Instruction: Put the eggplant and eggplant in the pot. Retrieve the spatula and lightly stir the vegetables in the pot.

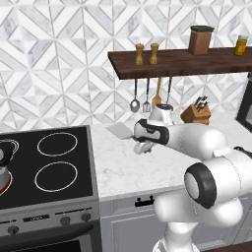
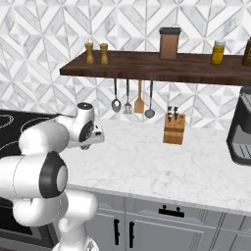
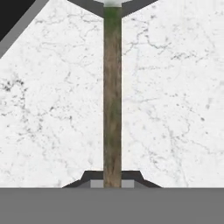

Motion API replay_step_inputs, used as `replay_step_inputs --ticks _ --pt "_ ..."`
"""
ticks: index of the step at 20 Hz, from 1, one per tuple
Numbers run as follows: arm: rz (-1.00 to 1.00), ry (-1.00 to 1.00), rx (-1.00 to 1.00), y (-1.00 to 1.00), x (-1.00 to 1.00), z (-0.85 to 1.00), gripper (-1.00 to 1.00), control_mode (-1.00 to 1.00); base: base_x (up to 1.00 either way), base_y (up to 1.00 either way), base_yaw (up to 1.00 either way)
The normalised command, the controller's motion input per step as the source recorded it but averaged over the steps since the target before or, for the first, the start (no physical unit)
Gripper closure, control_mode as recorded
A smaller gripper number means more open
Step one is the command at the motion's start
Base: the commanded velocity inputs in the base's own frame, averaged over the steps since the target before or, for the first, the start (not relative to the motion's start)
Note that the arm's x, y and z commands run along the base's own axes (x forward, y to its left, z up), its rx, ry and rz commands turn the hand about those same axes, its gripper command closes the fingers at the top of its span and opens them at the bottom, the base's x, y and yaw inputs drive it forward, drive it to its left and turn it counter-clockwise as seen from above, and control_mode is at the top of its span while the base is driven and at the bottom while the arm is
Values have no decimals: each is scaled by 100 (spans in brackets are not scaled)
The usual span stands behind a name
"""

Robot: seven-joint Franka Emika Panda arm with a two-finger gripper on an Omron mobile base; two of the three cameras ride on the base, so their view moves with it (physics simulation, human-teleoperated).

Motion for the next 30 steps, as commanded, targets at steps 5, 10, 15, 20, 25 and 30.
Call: replay_step_inputs --ticks 5,10,15,20,25,30 --pt "1 0 0 0 -45 46 100 -100 0 0 0" --pt "0 -1 0 0 -58 38 100 -100 0 0 0" --pt "0 -3 0 0 -59 50 100 -100 0 0 0" --pt "0 -4 0 0 -53 55 100 -100 0 0 0" --pt "0 -4 0 0 -33 70 100 -100 0 0 0" --pt "0 0 0 0 -6 53 100 -100 0 0 0"
